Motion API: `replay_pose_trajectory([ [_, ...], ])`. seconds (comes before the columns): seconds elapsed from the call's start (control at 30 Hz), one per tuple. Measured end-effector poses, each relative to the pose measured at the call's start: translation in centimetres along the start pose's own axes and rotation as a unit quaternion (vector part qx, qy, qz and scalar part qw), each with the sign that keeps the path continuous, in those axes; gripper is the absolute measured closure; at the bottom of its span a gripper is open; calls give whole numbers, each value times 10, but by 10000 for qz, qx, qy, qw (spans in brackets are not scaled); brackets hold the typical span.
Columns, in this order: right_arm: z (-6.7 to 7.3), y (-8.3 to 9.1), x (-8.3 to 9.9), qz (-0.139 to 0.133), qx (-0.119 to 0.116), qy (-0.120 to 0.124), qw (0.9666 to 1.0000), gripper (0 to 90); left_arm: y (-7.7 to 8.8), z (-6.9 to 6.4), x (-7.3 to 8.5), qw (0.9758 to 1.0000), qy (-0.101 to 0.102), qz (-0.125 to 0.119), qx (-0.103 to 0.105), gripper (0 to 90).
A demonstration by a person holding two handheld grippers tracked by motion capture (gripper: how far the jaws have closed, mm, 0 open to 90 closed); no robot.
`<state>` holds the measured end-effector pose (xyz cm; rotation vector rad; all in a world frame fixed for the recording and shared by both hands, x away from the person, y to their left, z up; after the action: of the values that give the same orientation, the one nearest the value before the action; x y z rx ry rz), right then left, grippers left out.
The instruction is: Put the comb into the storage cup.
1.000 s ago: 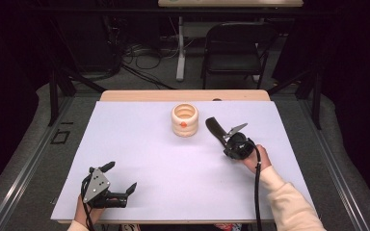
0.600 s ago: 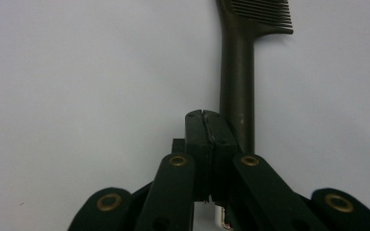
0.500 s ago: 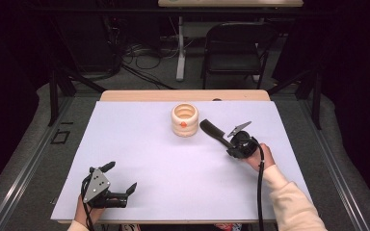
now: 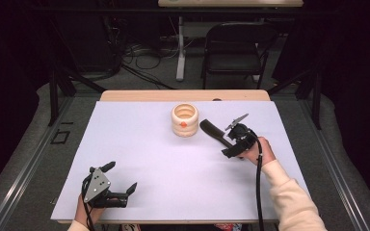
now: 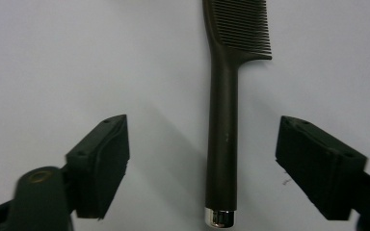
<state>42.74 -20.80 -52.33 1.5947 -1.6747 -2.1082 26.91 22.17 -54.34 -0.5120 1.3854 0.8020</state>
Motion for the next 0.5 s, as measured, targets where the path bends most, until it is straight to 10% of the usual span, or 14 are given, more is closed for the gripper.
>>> replay_pose_trajectory([
  [0.27, -6, -11, -9, 101, 134, -49, 9998, 173, 0, 0, 0, 10000, -6, 9, 1, 1],
  [0.5, -9, -23, -14, 277, 125, -16, 9995, 433, -1, 0, 0, 10000, -10, 15, 26, 2],
])
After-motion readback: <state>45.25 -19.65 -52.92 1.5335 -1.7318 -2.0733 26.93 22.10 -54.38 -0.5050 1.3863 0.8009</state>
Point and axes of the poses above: each handheld gripper's, and its own axes: y roughly backward along the jaws, x roughly out of its underside, z roughly to its left, the point moved 2 cm from there along -y, roughly forward along the jaws, and after that the axes turned 14 degrees about -z, right-handed, at the moved point
